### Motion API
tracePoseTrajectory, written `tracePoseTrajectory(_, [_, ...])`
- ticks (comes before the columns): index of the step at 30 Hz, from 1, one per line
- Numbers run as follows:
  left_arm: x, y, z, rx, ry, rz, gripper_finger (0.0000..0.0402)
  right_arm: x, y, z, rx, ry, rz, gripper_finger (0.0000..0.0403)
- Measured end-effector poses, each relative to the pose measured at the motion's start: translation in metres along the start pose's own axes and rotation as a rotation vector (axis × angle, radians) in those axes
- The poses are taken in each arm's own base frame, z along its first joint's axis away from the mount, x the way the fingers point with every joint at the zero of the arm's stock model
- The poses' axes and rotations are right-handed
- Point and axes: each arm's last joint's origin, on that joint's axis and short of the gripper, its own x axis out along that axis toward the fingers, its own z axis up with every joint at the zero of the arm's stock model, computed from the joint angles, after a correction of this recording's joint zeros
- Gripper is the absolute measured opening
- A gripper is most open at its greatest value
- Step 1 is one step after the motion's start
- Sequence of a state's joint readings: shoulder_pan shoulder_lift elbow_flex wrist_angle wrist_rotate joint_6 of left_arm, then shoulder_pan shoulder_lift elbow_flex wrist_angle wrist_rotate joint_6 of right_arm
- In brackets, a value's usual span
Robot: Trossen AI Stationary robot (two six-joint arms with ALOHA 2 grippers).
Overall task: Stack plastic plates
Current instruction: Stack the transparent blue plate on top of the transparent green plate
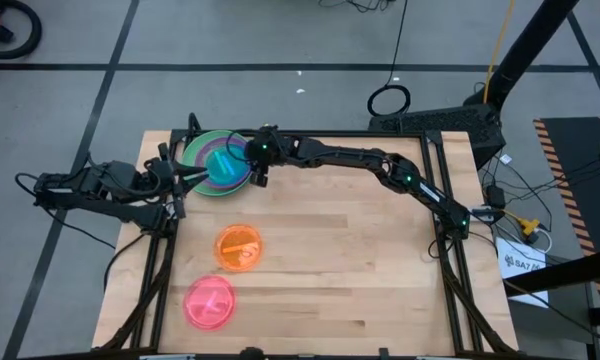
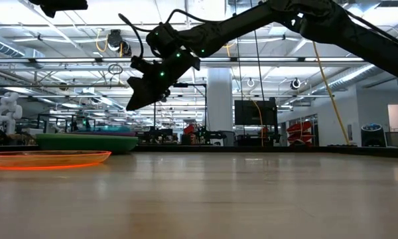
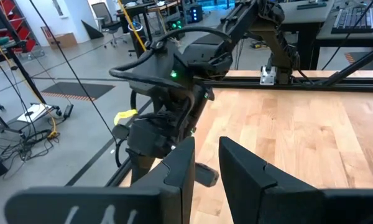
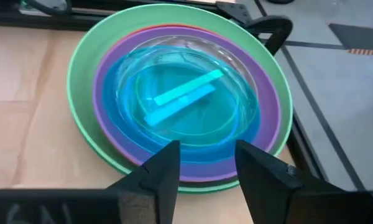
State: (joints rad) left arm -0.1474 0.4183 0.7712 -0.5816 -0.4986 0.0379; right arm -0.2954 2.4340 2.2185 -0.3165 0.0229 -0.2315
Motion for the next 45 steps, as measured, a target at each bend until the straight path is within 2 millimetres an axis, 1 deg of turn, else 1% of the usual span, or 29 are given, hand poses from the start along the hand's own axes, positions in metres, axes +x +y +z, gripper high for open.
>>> tracePoseTrajectory(6, [0.000,0.000,-0.002,-0.002,0.015,-0.001,0.0081,-0.003,0.000,0.005,-0.001,-0.034,-0.011,0.0146])
tracePoseTrajectory(9, [0.000,0.000,-0.002,-0.013,0.020,-0.001,0.0081,-0.012,0.004,0.013,0.012,-0.034,-0.007,0.0146])
tracePoseTrajectory(11, [0.000,0.000,-0.002,-0.035,0.025,-0.001,0.0081,-0.024,0.011,0.020,0.004,-0.012,-0.015,0.0146])
tracePoseTrajectory(14, [0.006,-0.003,-0.005,-0.052,0.050,0.000,0.0081,-0.053,0.023,0.035,-0.033,0.024,-0.024,0.0146])
tracePoseTrajectory(17, [0.016,-0.009,-0.006,-0.056,0.086,0.004,0.0081,-0.093,0.036,0.051,-0.068,0.070,-0.017,0.0146])
tracePoseTrajectory(21, [0.039,-0.021,-0.008,-0.058,0.168,0.009,0.0081,-0.149,0.057,0.066,-0.113,0.131,-0.014,0.0142])
tracePoseTrajectory(23, [0.053,-0.028,-0.010,-0.042,0.208,0.023,0.0081,-0.172,0.069,0.073,-0.134,0.131,0.004,0.0137])
tracePoseTrajectory(26, [0.075,-0.033,-0.009,0.018,0.223,0.089,0.0081,-0.200,0.090,0.082,-0.163,0.092,0.048,0.0127])
tracePoseTrajectory(29, [0.093,-0.031,-0.005,0.077,0.264,0.130,0.0081,-0.215,0.111,0.087,-0.202,0.059,0.089,0.0117])
tracePoseTrajectory(31, [0.102,-0.027,-0.002,0.089,0.294,0.139,0.0081,-0.224,0.122,0.087,-0.225,0.053,0.125,0.0111])
tracePoseTrajectory(33, [0.111,-0.024,-0.002,0.095,0.330,0.110,0.0081,-0.230,0.130,0.090,-0.248,0.027,0.180,0.0105])
tracePoseTrajectory(35, [0.117,-0.020,-0.005,0.103,0.360,0.060,0.0081,-0.232,0.137,0.090,-0.270,0.018,0.216,0.0099])
tracePoseTrajectory(37, [0.120,-0.015,-0.007,0.094,0.380,0.043,0.0081,-0.232,0.141,0.085,-0.288,0.027,0.223,0.0093])
tracePoseTrajectory(41, [0.121,-0.005,-0.014,0.082,0.454,0.078,0.0081,-0.231,0.141,0.066,-0.278,0.031,0.219,0.0082])
tracePoseTrajectory(45, [0.119,0.007,-0.023,0.070,0.552,0.124,0.0081,-0.240,0.136,0.038,-0.249,-0.042,0.207,0.0074])
